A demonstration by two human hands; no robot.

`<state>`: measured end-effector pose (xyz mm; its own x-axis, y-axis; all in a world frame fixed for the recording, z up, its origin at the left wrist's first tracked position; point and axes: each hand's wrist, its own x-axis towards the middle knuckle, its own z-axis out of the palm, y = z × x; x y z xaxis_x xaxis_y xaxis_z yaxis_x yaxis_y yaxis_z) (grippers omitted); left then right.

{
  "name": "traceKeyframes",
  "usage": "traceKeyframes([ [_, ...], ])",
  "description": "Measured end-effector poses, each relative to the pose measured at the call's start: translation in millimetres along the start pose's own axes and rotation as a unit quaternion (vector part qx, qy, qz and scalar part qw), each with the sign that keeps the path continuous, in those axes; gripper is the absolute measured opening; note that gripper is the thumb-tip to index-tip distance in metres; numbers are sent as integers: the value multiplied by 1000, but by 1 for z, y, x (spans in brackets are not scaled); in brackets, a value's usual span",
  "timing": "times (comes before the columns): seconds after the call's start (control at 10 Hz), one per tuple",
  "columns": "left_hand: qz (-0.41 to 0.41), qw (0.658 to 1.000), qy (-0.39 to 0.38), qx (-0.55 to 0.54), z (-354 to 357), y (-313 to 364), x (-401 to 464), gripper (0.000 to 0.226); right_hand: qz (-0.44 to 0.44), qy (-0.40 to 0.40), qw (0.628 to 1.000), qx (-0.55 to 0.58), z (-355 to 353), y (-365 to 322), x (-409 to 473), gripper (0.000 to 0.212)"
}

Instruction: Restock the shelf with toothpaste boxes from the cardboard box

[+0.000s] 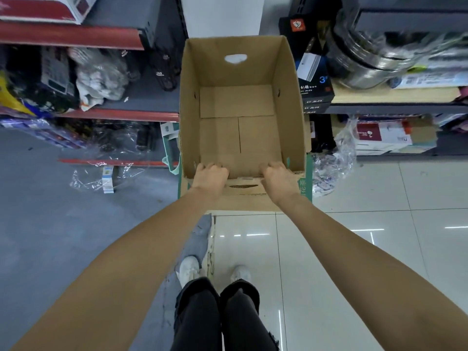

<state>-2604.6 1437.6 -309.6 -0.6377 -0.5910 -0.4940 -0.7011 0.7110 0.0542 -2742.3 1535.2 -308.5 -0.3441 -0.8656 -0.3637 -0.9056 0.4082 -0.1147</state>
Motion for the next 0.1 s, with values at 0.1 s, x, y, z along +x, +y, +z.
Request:
traceKeyframes([
  [0.1, 9, 998, 31, -50, -26, -2, -19, 34, 18, -21, 993, 114, -29, 2, -21, 34],
])
